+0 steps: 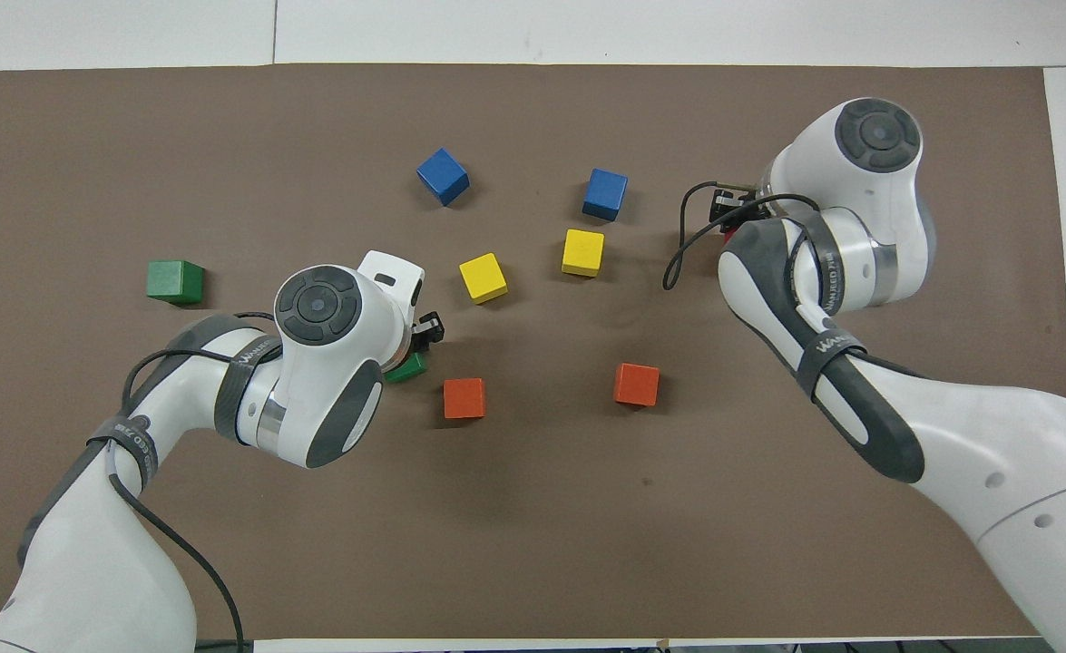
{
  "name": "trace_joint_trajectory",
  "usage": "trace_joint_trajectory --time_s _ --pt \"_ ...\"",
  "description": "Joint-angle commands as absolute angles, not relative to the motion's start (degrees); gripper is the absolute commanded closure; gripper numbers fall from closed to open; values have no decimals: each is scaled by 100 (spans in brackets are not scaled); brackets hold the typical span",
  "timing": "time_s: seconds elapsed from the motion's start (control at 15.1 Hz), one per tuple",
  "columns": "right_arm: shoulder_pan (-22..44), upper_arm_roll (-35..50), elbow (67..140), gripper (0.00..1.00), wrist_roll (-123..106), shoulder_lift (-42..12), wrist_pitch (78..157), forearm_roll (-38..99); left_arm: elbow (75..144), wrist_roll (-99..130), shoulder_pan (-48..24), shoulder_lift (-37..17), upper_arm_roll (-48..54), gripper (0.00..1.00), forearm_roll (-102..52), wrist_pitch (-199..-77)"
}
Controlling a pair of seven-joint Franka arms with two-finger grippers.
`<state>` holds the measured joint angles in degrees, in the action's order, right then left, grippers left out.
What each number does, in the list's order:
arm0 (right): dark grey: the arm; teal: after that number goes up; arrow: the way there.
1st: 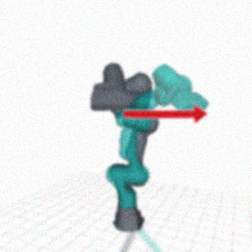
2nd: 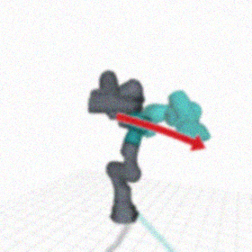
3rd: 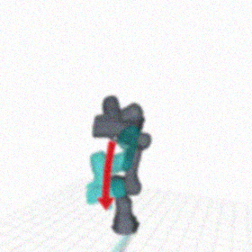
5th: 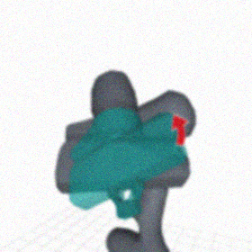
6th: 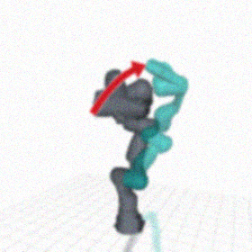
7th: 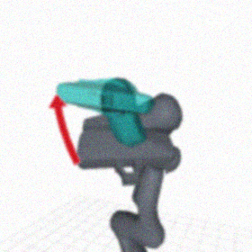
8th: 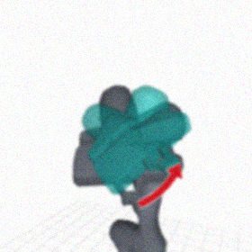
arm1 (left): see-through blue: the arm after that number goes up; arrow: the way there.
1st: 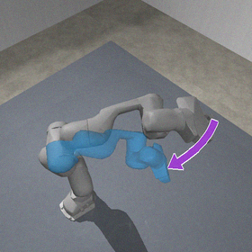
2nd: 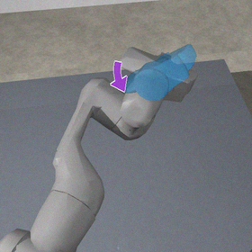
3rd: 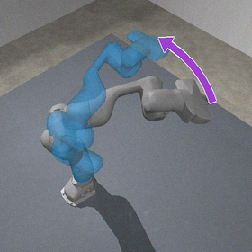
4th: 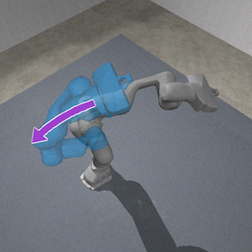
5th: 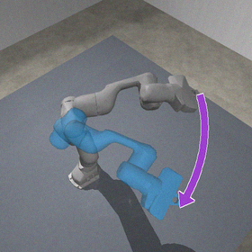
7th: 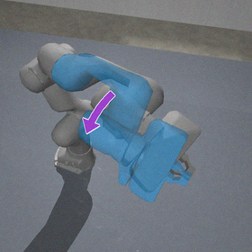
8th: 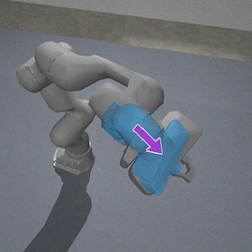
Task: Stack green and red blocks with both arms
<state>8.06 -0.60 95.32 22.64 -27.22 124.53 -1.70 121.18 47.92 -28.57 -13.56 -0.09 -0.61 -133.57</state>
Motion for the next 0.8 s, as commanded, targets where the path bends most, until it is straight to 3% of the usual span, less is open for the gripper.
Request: trace_joint_trajectory --time_s 0.0,0.27,0.53,0.73 --pt "99 26 9650 100 1268 -2102 11841 -132 12270 4869 -2962 -1160 -114 100 -97 -13299" --pt "-596 26 10044 100 327 -1732 11504 104 11279 3425 -2165 -1142 -167 100 -88 -11861" --pt "-694 26 10844 100 229 -1600 12662 149 10969 718 -785 -1195 -167 100 -79 -11628" --pt "-650 26 10907 100 237 -1652 12884 149 10890 -393 -177 -1230 -167 100 -79 -11785"
